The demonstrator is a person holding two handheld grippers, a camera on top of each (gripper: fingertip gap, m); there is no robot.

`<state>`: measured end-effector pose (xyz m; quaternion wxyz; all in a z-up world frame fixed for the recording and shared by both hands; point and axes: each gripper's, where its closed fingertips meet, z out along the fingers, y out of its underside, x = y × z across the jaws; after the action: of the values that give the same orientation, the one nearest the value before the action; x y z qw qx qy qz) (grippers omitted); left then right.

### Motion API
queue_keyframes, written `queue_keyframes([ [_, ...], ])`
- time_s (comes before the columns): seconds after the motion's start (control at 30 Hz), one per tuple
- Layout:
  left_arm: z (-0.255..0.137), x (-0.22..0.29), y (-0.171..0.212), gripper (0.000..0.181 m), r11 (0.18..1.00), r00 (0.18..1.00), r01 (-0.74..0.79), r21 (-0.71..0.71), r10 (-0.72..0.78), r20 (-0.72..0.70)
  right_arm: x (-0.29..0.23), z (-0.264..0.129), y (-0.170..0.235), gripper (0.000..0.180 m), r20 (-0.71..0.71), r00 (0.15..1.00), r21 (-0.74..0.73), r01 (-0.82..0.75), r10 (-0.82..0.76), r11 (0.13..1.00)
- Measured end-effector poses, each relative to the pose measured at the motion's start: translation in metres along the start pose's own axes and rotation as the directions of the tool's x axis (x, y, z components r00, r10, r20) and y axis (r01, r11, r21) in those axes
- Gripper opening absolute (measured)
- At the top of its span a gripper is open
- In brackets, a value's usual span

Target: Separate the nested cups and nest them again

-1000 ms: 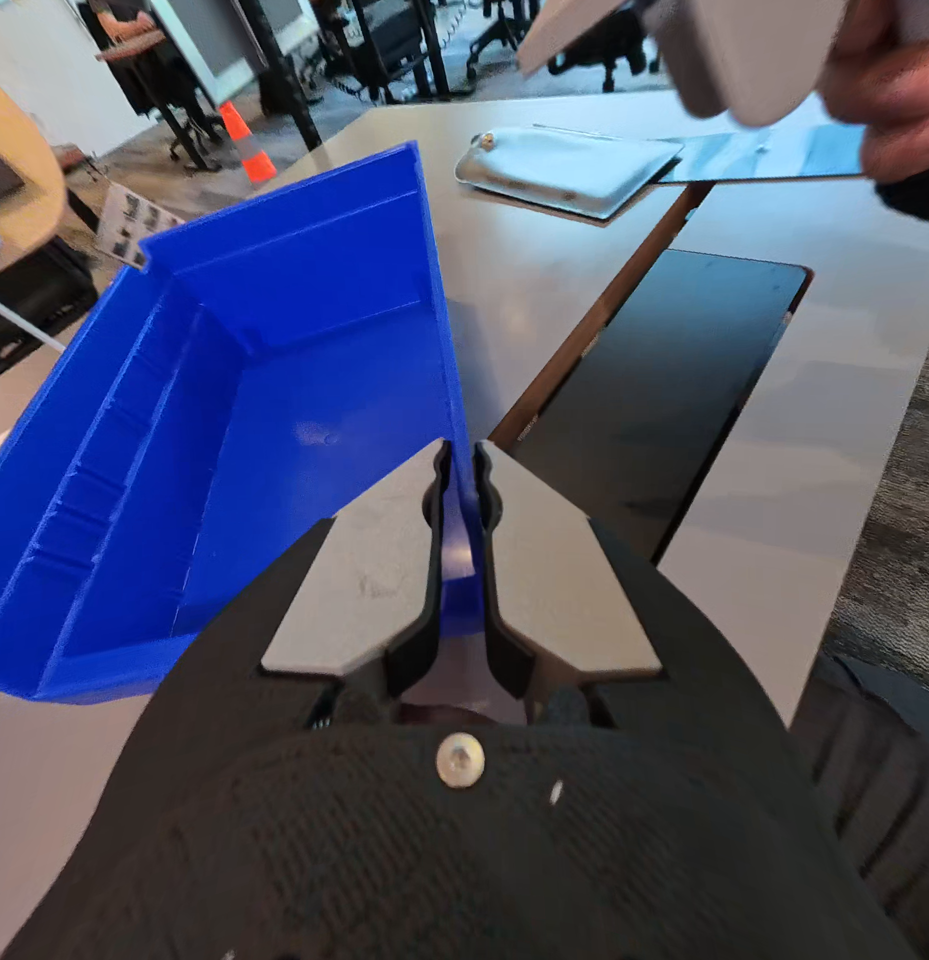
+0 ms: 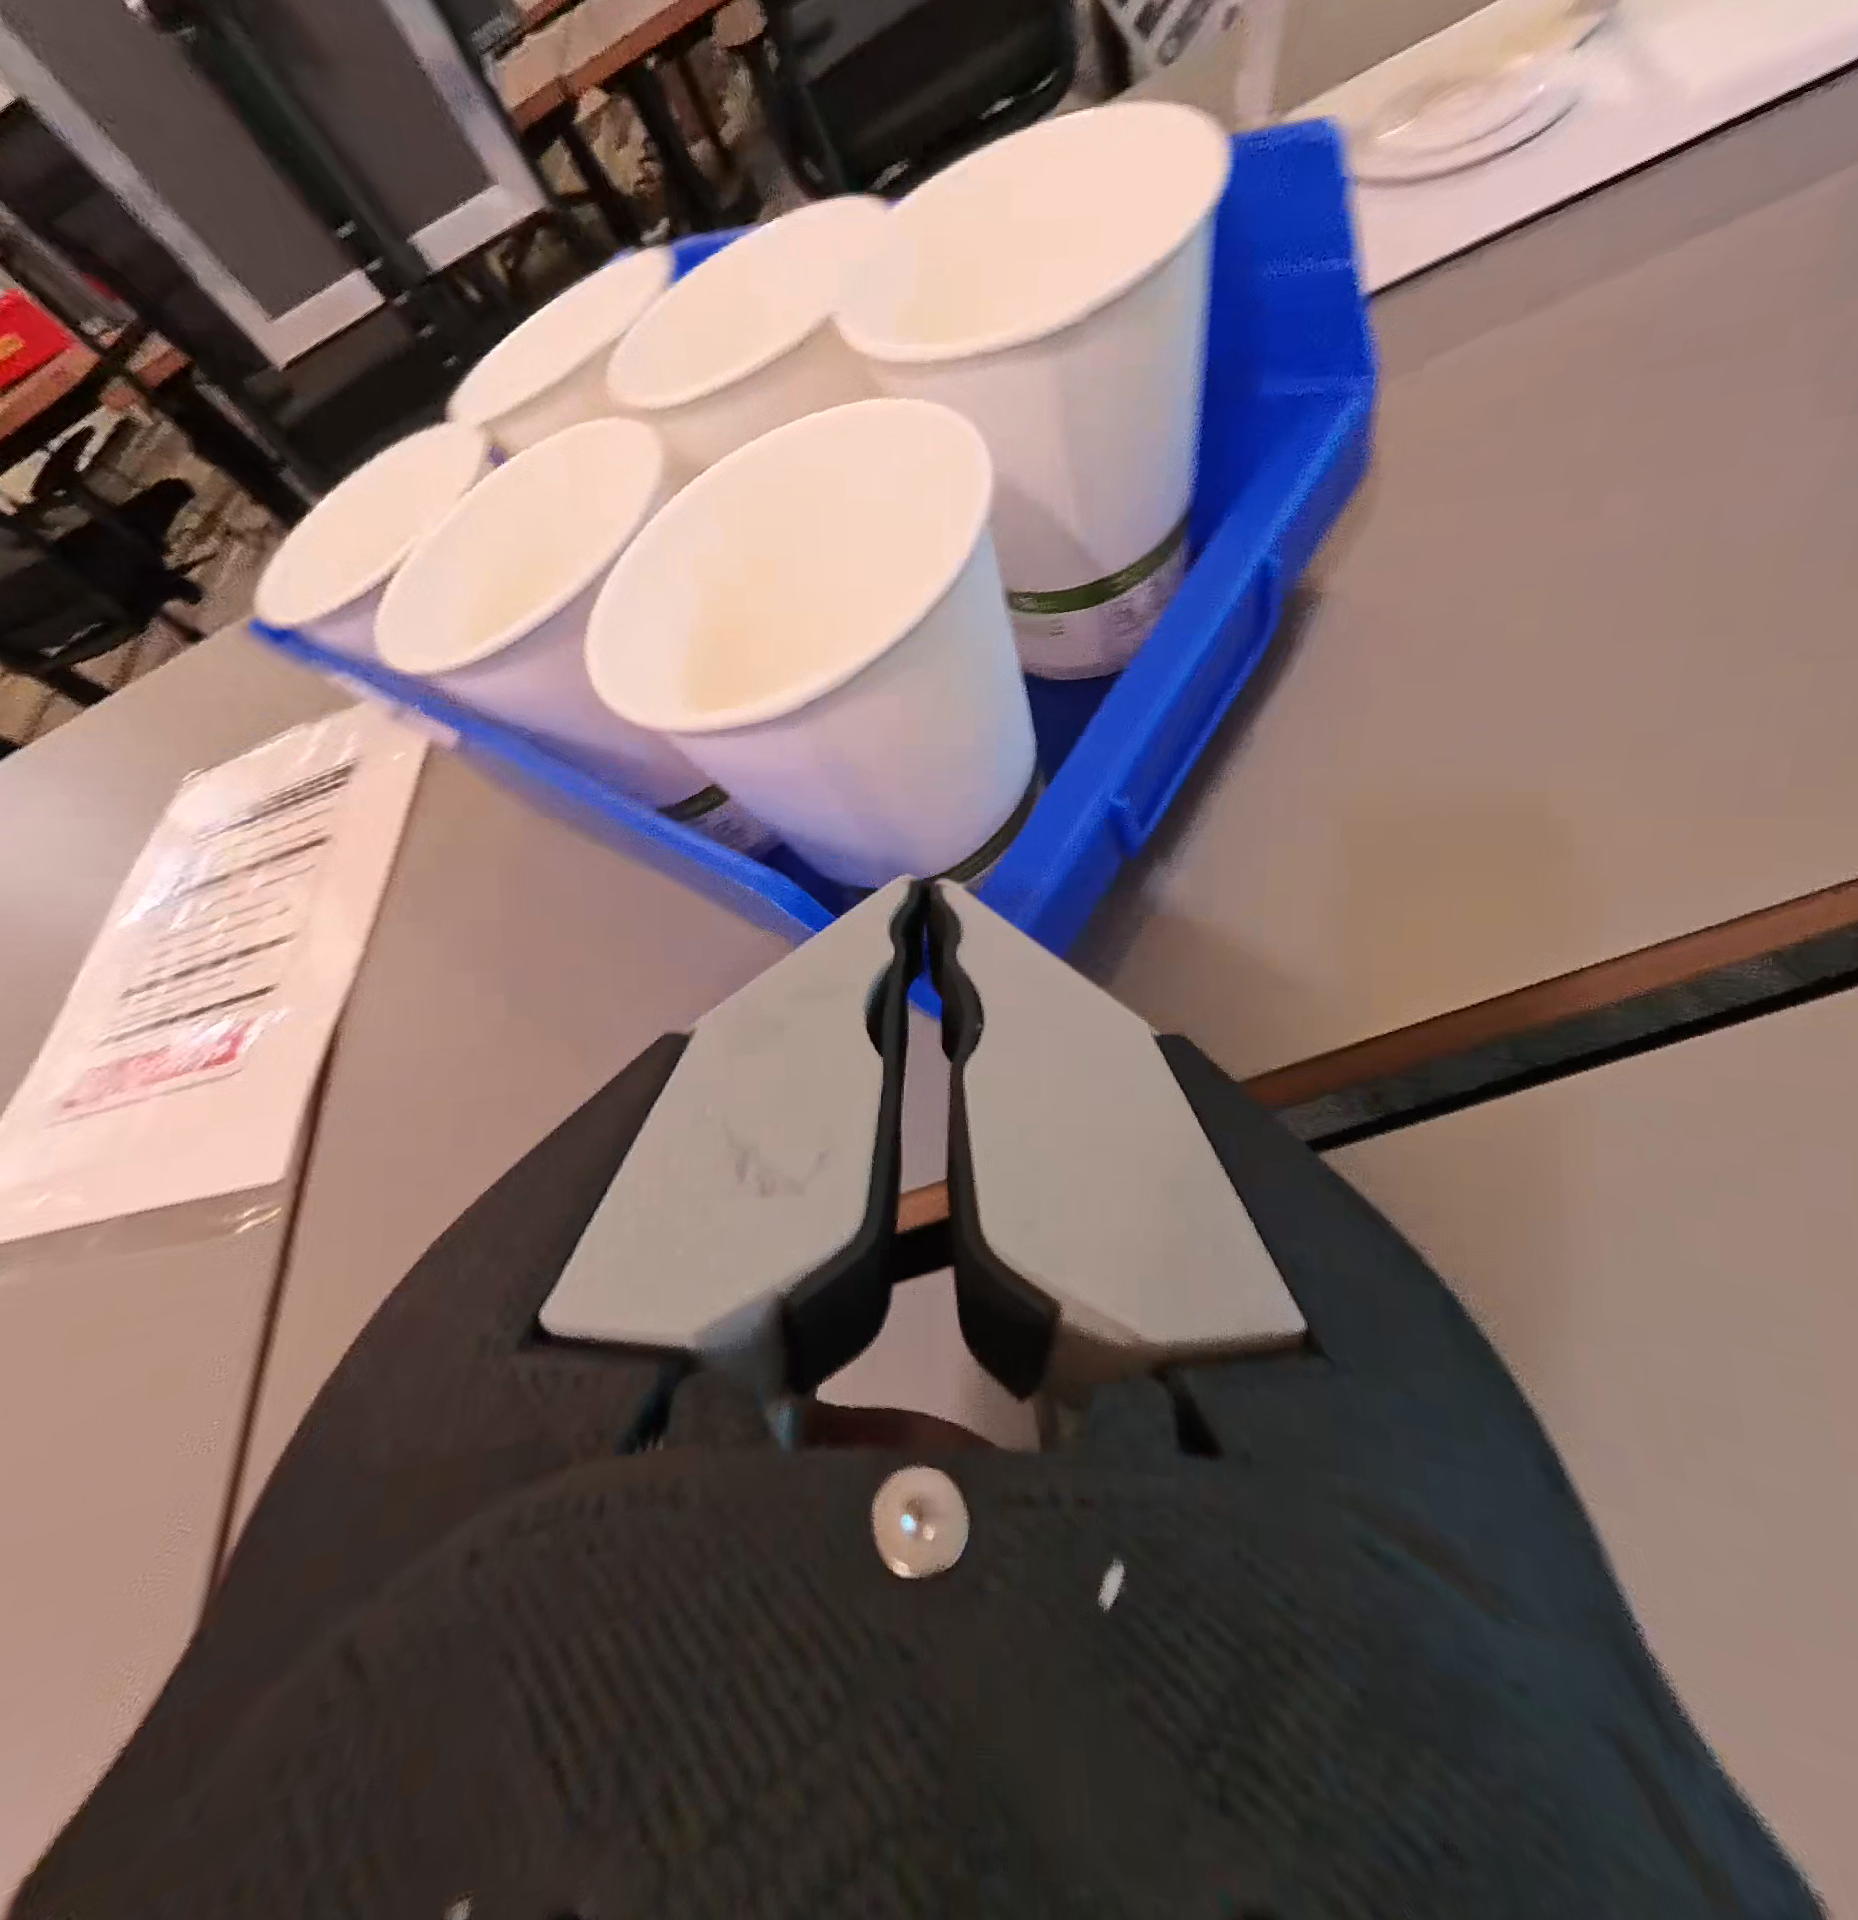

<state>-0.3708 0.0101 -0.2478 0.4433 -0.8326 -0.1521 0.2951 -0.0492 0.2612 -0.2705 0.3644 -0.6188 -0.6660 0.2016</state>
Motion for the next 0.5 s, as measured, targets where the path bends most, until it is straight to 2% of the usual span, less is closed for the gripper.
queue_keyframes([
  [0.1,-0.006,-0.054,0.024,0.0,0.999,0.994,0.03,-0.043,-0.025,0.103,0.045,-0.008,0.023,0.0,-0.088,0.995,-0.033,-0.042,0.039,0.999],
  [0.2,-0.012,-0.116,0.053,0.0,0.985,0.971,0.151,-0.078,-0.133,0.198,0.097,-0.009,0.05,0.0,-0.188,0.976,-0.07,-0.125,0.109,0.99],
  [0.27,-0.022,-0.139,0.063,0.0,0.973,0.958,0.215,-0.079,-0.195,0.21,0.122,-0.012,0.061,0.0,-0.222,0.962,-0.065,-0.179,0.161,0.982],
  [0.37,-0.04,-0.122,0.043,0.0,0.985,0.981,0.174,-0.003,-0.173,0.083,0.122,-0.021,0.046,0.0,-0.164,0.967,0.031,-0.193,0.195,0.981],
  [0.43,-0.043,-0.089,0.027,0.0,0.996,0.996,0.086,0.018,-0.085,-0.029,0.103,-0.025,0.023,0.01,-0.078,0.982,0.114,-0.164,0.174,0.98],
  [0.5,-0.039,-0.051,0.019,0.013,0.999,0.991,-0.048,-0.006,0.047,-0.123,0.072,-0.022,0.003,0.023,0.044,0.991,0.156,-0.134,0.129,0.979],
])
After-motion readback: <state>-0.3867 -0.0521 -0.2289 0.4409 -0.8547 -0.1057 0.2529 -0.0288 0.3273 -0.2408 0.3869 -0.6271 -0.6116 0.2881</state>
